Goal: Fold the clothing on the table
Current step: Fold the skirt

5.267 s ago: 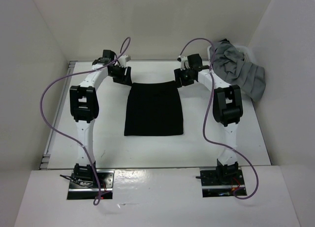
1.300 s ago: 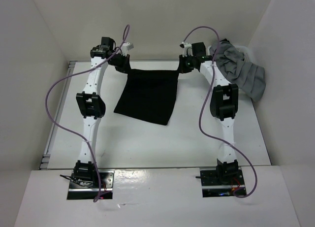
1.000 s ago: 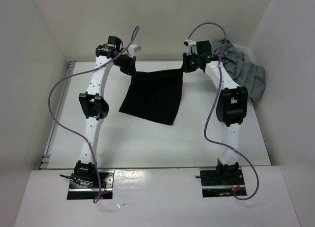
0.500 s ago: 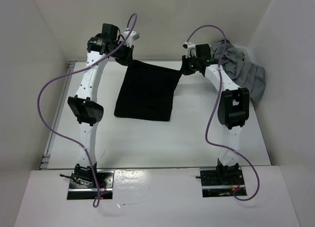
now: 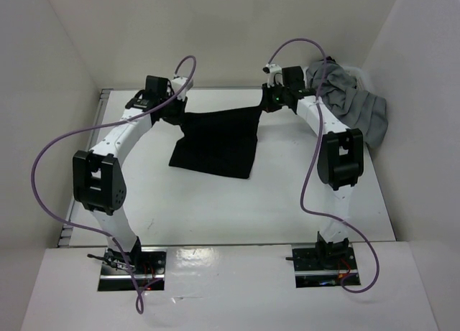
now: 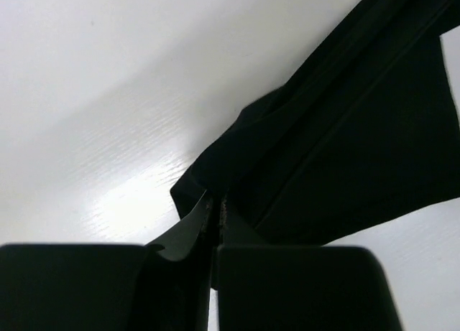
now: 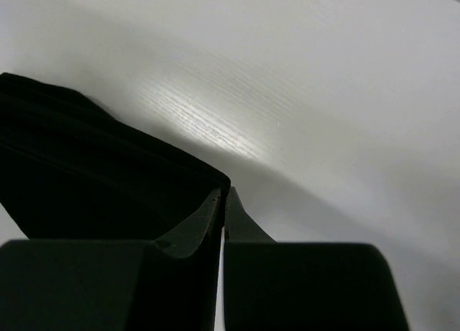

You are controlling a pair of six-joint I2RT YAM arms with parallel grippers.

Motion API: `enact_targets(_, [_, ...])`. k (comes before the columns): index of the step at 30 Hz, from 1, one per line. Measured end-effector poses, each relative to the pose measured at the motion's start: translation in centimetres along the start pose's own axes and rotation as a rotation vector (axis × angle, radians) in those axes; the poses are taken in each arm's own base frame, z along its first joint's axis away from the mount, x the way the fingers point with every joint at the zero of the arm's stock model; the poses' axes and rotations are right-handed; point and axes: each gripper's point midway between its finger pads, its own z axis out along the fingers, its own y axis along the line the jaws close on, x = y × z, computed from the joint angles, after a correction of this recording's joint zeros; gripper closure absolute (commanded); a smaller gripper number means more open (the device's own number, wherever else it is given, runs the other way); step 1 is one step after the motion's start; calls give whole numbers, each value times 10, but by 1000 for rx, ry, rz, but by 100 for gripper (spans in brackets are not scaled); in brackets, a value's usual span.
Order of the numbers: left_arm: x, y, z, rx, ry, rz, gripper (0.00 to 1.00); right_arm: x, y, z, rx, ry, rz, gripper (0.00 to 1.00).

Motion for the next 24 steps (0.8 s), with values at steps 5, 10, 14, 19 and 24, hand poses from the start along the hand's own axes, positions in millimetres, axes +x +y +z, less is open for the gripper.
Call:
enact_targets(5, [31,3,12,8,49,-8,100,10,14,-3,-14,21,-20,100])
enact_targets(10, [46,18,22,17,66,3,100,21,37,-14,-22,43,-86,100])
enact_targets(14, [58,33,22,20,80,19,100,30,64,-24,-51,56,-161,100])
enact_targets(19, [64,41,23,23,88,60,100,39,89,-37,-83,64,-253,100])
enact_targets(24, [64,50,27,18,100,70,100,45,99,-36,-83,77,-306,100])
